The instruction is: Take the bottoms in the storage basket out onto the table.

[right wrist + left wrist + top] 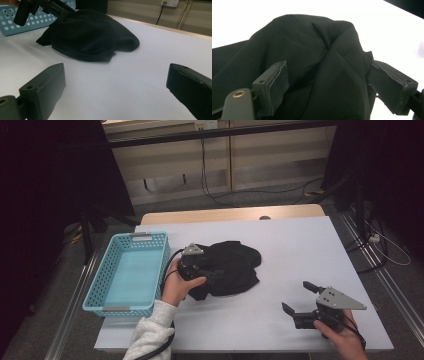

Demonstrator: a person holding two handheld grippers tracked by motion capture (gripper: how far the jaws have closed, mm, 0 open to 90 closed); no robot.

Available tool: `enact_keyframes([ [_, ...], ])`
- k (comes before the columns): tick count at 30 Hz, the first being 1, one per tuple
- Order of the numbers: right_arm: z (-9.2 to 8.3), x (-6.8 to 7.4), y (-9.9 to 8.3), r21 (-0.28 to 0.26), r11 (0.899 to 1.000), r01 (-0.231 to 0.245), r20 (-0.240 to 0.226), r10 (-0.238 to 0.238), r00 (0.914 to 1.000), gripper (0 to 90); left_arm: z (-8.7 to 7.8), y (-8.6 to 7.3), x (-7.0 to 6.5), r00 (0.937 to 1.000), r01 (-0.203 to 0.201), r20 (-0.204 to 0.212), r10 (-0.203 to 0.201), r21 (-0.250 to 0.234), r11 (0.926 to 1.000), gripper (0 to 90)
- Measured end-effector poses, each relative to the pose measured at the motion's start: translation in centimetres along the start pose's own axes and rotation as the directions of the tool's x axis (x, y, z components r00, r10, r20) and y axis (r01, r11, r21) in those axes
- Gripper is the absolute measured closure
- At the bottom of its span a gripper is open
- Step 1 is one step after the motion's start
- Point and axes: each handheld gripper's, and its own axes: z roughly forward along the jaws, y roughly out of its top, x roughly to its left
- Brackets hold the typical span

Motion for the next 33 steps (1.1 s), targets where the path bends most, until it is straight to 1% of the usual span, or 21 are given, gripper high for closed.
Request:
enact_keyframes([
  [1,0.0,0.0,0.0,0.000,1.000,0.001,0.000,-0.001,1.0000,1.3,0.0,0.1,-0.2,0.9999,-0.014,0.006,0.014,0.001,0.9999,17.7],
  [3,0.2,0.0,-0.1,0.002,1.000,-0.002,-0.004,0.002,1.0000,1.4,0.2,0.4,-0.7,0.9993,-0.032,0.017,0.032,-0.016,0.9994,20.1],
  [5,0.3,0.0,-0.1,0.009,1.000,0.000,-0.007,0.000,1.0000,1.4,0.8,0.4,-1.3,0.9976,-0.047,0.050,0.048,-0.013,0.9988,23.6],
  [8,0.3,0.0,-0.1,0.009,1.000,-0.001,-0.007,0.001,1.0000,1.4,1.9,0.2,-2.1,0.9947,-0.068,0.077,0.068,0.001,0.9977,30.5],
  [9,0.3,0.0,-0.1,0.008,1.000,-0.001,-0.007,0.001,1.0000,1.4,2.2,0.0,-2.3,0.9937,-0.073,0.086,0.072,0.012,0.9972,34.0],
  [10,0.3,0.0,-0.1,0.008,1.000,-0.001,-0.009,0.001,1.0000,1.4,2.6,-0.2,-2.4,0.9939,-0.072,0.085,0.070,0.022,0.9971,34.8],
  [12,0.4,0.1,-0.1,0.011,1.000,-0.001,-0.011,0.002,0.9999,1.4,3.1,-0.8,-2.5,0.9929,-0.082,0.091,0.077,0.057,0.9950,44.5],
  [13,0.5,0.1,-0.1,0.012,1.000,0.000,-0.014,0.000,0.9999,1.4,3.5,-1.1,-2.5,0.9936,-0.078,0.087,0.072,0.071,0.9944,45.1],
  [14,0.5,0.1,-0.1,0.013,1.000,0.003,-0.014,-0.002,0.9999,1.4,3.8,-1.5,-2.5,0.9941,-0.070,0.089,0.062,0.096,0.9929,49.2],
  [15,0.6,0.2,-0.1,0.013,1.000,0.005,-0.012,-0.005,0.9999,1.4,4.0,-1.8,-2.5,0.9945,-0.067,0.089,0.056,0.129,0.9893,56.9],
  [16,0.6,0.2,0.0,0.013,1.000,0.007,-0.017,-0.007,0.9998,1.4,4.1,-2.0,-2.5,0.9953,-0.058,0.084,0.047,0.137,0.9889,60.2],
  [17,0.7,0.2,0.0,0.012,1.000,0.006,-0.017,-0.006,0.9998,1.4,4.1,-2.2,-2.5,0.9951,-0.049,0.093,0.034,0.156,0.9865,64.3],
  [18,0.7,0.3,0.0,0.013,1.000,0.006,-0.017,-0.005,0.9998,1.4,4.1,-2.3,-2.6,0.9941,-0.046,0.105,0.028,0.171,0.9842,73.1],
  [20,0.8,0.2,0.0,0.013,1.000,0.005,-0.020,-0.005,0.9998,1.5,3.8,-2.5,-2.6,0.9942,-0.048,0.104,0.030,0.175,0.9835,78.7],
  [21,0.8,0.2,0.0,0.015,1.000,0.006,-0.019,-0.006,0.9998,1.5,3.7,-2.5,-2.6,0.9941,-0.039,0.106,0.020,0.178,0.9832,83.1],
  [23,0.9,0.2,0.0,0.016,1.000,0.006,-0.017,-0.006,0.9998,1.5,3.3,-2.6,-2.5,0.9939,-0.021,0.110,0.002,0.174,0.9845,86.8],
  [26,0.8,0.3,0.1,0.014,1.000,0.009,-0.020,-0.009,0.9998,1.5,2.3,-2.5,-2.5,0.9933,-0.007,0.115,-0.014,0.179,0.9839,88.3],
  [29,1.0,0.3,0.2,0.016,1.000,0.011,-0.020,-0.011,0.9997,1.5,0.9,-2.5,-2.3,0.9942,-0.011,0.107,-0.009,0.181,0.9835,88.6],
  [30,1.0,0.4,0.2,0.014,1.000,0.013,-0.023,-0.012,0.9997,1.5,0.4,-2.4,-2.2,0.9950,-0.010,0.100,-0.008,0.175,0.9846,88.6],
  [32,1.2,0.5,0.4,0.011,1.000,0.018,-0.026,-0.018,0.9995,1.5,-1.0,-2.0,-1.6,0.9961,0.009,0.086,-0.022,0.148,0.9889,88.6],
  [33,1.2,0.6,0.4,0.011,1.000,0.018,-0.029,-0.018,0.9994,1.5,-1.8,-1.9,-1.3,0.9967,0.022,0.075,-0.031,0.120,0.9925,88.6],
])
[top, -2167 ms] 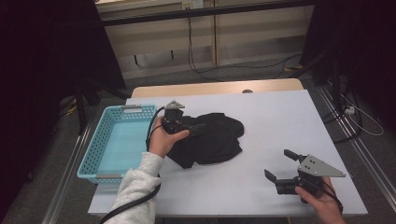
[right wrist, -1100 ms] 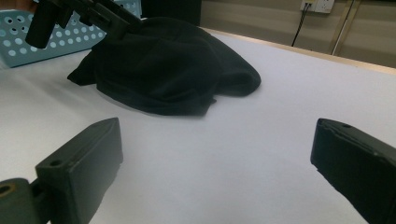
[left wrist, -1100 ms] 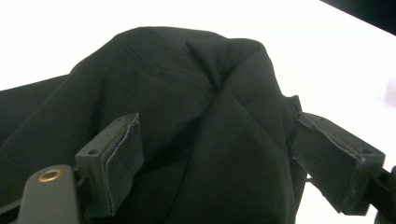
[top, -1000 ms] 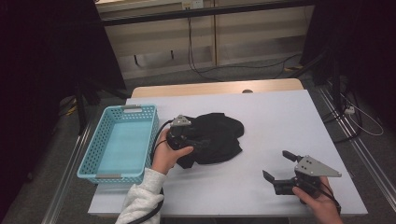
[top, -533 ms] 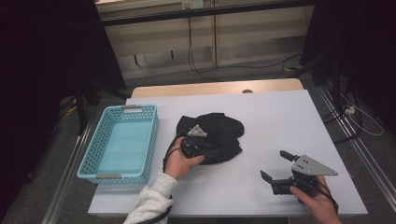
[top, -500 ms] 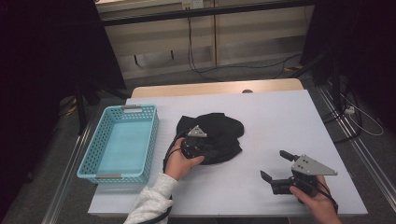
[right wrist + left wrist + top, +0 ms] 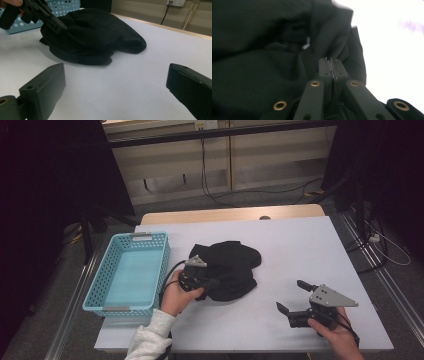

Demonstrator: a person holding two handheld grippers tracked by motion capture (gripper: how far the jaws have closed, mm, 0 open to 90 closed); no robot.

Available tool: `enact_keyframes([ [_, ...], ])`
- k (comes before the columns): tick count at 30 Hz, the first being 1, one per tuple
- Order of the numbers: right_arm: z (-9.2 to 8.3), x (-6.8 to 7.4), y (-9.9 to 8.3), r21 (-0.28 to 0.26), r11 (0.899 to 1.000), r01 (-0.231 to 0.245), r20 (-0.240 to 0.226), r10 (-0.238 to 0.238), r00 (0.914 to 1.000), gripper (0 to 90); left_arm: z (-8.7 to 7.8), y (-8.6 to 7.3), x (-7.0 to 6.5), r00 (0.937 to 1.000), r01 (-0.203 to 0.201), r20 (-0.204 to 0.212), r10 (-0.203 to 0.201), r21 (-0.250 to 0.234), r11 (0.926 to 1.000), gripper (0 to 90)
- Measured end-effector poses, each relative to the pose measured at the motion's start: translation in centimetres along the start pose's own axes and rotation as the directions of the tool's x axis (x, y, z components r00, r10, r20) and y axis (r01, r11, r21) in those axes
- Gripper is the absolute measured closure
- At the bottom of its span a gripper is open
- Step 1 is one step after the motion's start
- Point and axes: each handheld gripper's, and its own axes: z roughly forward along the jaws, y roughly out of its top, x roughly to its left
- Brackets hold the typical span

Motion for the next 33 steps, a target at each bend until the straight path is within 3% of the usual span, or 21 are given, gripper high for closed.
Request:
enact_keyframes([
  [5,0.1,0.1,0.0,0.004,1.000,0.005,-0.007,-0.005,1.0000,1.5,-1.8,0.1,0.9,0.9988,0.019,-0.045,-0.021,-0.033,0.9993,88.6],
  [9,0.1,0.0,0.1,-0.006,1.000,0.001,-0.006,-0.001,1.0000,1.5,-2.0,-0.1,1.6,0.9972,0.025,-0.070,-0.028,-0.051,0.9984,87.9],
  [12,0.0,-0.1,0.0,0.000,1.000,0.006,-0.004,-0.006,1.0000,1.5,-1.7,0.2,1.7,0.9955,0.025,-0.089,-0.033,-0.087,0.9959,72.6],
  [14,0.0,-0.1,0.0,-0.002,1.000,0.002,-0.001,-0.002,1.0000,1.5,-1.0,0.7,1.6,0.9956,0.048,-0.073,-0.058,-0.133,0.9900,54.4],
  [18,0.0,0.0,0.1,0.000,1.000,0.004,-0.001,-0.004,1.0000,1.5,0.5,1.2,1.7,0.9945,0.043,-0.088,-0.058,-0.157,0.9867,39.4],
  [21,0.1,0.1,0.0,0.003,1.000,0.003,-0.003,-0.003,1.0000,1.5,2.0,1.2,2.1,0.9911,0.060,-0.108,-0.077,-0.156,0.9859,39.8],
  [23,0.1,0.0,0.0,0.005,1.000,0.002,-0.001,-0.002,1.0000,1.5,2.8,1.2,2.3,0.9898,0.041,-0.131,-0.058,-0.128,0.9909,41.2],
  [25,0.0,0.0,0.0,0.006,1.000,0.000,0.003,0.000,1.0000,1.5,3.8,1.0,2.7,0.9866,0.055,-0.146,-0.073,-0.125,0.9906,42.4],
  [29,0.0,-0.2,-0.2,0.009,1.000,-0.003,0.008,0.003,1.0000,1.5,4.9,0.7,3.4,0.9824,0.089,-0.154,-0.106,-0.116,0.9892,52.1],
  [33,-0.1,-0.2,-0.2,0.010,1.000,-0.004,0.012,0.004,0.9999,1.5,5.6,0.7,3.6,0.9795,0.091,-0.171,-0.107,-0.101,0.9907,63.0],
])
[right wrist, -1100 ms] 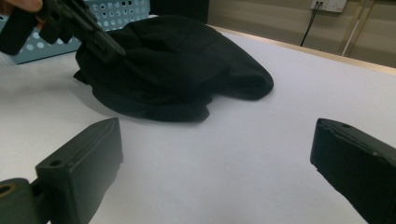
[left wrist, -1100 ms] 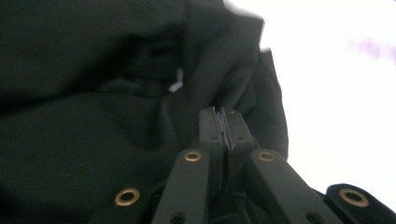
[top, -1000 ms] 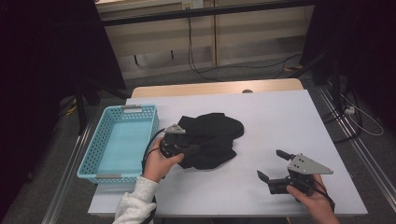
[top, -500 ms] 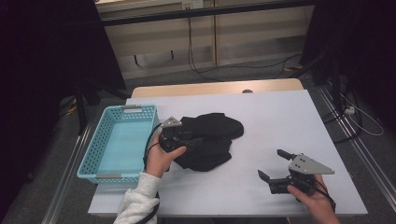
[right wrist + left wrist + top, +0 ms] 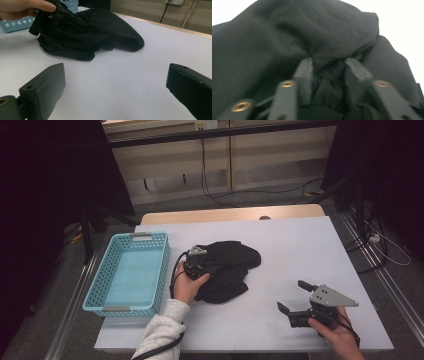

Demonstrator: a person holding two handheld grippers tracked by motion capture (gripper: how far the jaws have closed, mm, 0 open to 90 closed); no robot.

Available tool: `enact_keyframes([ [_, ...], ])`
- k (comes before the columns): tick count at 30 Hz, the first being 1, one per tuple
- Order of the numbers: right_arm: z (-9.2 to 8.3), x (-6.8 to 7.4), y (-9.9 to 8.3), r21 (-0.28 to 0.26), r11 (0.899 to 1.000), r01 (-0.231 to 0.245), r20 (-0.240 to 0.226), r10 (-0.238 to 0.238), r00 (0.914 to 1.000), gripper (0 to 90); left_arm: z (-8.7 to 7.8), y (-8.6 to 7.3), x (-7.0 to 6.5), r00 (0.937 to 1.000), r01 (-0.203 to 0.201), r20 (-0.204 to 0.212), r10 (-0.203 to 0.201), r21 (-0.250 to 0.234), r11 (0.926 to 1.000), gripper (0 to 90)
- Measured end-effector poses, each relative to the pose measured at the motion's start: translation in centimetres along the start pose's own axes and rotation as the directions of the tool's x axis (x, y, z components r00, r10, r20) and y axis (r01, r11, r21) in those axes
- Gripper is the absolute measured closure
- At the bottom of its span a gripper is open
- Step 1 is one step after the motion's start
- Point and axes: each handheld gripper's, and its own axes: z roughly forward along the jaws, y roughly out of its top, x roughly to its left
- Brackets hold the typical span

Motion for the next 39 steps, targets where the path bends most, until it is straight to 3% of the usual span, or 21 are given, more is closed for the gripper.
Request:
enact_keyframes([
  [3,0.2,0.0,0.0,0.010,1.000,0.000,-0.002,0.000,1.0000,1.6,0.2,0.0,-0.3,0.9996,-0.027,0.005,0.027,0.016,0.9995,76.0],
  [5,0.5,-0.1,0.0,0.016,1.000,0.000,0.005,0.000,1.0000,1.6,0.2,0.1,-0.6,0.9995,-0.019,0.024,0.019,0.030,0.9994,83.3],
  [8,1.0,-0.5,0.2,0.023,1.000,-0.007,0.018,0.006,0.9998,1.9,0.0,0.0,-0.7,0.9974,0.015,0.069,-0.019,0.051,0.9986,85.3],
  [15,1.7,-1.7,0.7,0.046,0.999,-0.014,0.065,0.011,0.9978,2.2,-0.6,0.3,-2.1,0.9913,-0.006,0.132,-0.002,0.057,0.9984,86.0],
  [21,2.6,-2.4,1.0,0.068,0.997,-0.029,0.086,0.024,0.9961,2.8,-1.1,1.1,-4.2,0.9758,-0.048,0.216,0.035,0.055,0.9974,86.3],
  [26,3.3,-2.6,1.0,0.078,0.996,-0.040,0.088,0.033,0.9956,2.7,-1.5,1.5,-5.1,0.9670,-0.069,0.249,0.056,0.047,0.9965,86.5],
  [28,3.5,-2.7,1.1,0.085,0.996,-0.041,0.095,0.033,0.9949,2.5,-1.7,1.6,-5.4,0.9611,-0.072,0.270,0.057,0.045,0.9964,86.6],
  [30,3.8,-2.7,1.1,0.086,0.995,-0.045,0.094,0.037,0.9949,2.5,-2.1,1.9,-6.0,0.9493,-0.081,0.307,0.066,0.035,0.9961,86.6],
  [32,4.0,-2.6,1.3,0.087,0.995,-0.041,0.094,0.033,0.9950,2.6,-2.6,2.4,-6.6,0.9468,-0.094,0.311,0.084,0.018,0.9954,86.6],
  [35,4.4,-2.6,1.5,0.091,0.995,-0.035,0.092,0.026,0.9954,2.7,-3.2,2.9,-7.1,0.9351,-0.111,0.338,0.105,-0.003,0.9938,86.5],
  [37,4.6,-2.6,1.5,0.094,0.995,-0.034,0.092,0.025,0.9954,2.7,-3.5,3.1,-7.0,0.9405,-0.117,0.319,0.117,-0.018,0.9929,86.5],
  [39,4.8,-2.5,1.6,0.098,0.995,-0.036,0.096,0.027,0.9951,2.7,-3.6,3.1,-6.4,0.9516,-0.107,0.287,0.110,-0.027,0.9939,86.3],
])
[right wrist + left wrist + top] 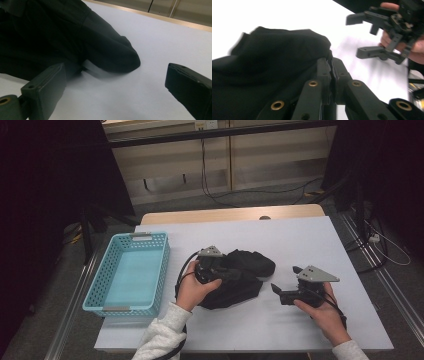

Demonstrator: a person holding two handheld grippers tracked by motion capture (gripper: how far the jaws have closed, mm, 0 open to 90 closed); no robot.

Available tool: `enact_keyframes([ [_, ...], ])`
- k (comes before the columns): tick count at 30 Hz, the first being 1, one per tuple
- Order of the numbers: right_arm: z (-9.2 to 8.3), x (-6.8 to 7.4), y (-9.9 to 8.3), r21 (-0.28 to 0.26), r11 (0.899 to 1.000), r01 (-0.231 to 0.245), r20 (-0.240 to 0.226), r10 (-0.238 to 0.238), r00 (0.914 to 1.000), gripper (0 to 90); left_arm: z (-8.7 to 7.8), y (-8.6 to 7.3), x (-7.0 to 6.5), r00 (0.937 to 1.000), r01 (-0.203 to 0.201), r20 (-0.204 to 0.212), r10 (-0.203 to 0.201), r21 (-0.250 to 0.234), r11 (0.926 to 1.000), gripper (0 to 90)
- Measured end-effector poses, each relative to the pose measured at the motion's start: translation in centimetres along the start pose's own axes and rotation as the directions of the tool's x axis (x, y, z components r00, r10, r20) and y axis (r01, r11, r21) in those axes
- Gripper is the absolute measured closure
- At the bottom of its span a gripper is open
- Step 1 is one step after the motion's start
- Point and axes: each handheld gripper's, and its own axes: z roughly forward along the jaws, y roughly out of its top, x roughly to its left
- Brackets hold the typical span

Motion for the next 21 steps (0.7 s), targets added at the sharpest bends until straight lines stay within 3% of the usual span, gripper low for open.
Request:
enact_keyframes([
  [3,0.3,0.1,0.1,0.006,1.000,0.001,0.001,-0.001,1.0000,2.6,-0.5,-0.4,1.2,0.9986,0.027,-0.046,-0.028,-0.021,0.9994,86.1],
  [9,1.1,0.2,0.4,0.027,1.000,0.007,0.003,-0.007,1.0000,4.3,-1.4,-1.3,3.4,0.9883,0.079,-0.125,-0.086,-0.065,0.9948,85.6],
  [12,1.6,0.3,0.4,0.038,0.999,0.028,-0.003,-0.028,0.9996,7.4,-1.8,-1.8,4.1,0.9844,0.095,-0.142,-0.105,-0.075,0.9927,85.5],
  [16,2.6,0.1,0.4,0.088,0.996,0.023,-0.014,-0.022,0.9997,20.6,-1.9,-2.2,4.4,0.9817,0.109,-0.148,-0.120,-0.081,0.9908,85.4],
  [21,3.9,-0.2,0.9,0.100,0.994,0.032,-0.030,-0.030,0.9991,30.7,-2.2,-2.4,4.6,0.9795,0.112,-0.159,-0.124,-0.081,0.9904,85.4],
])
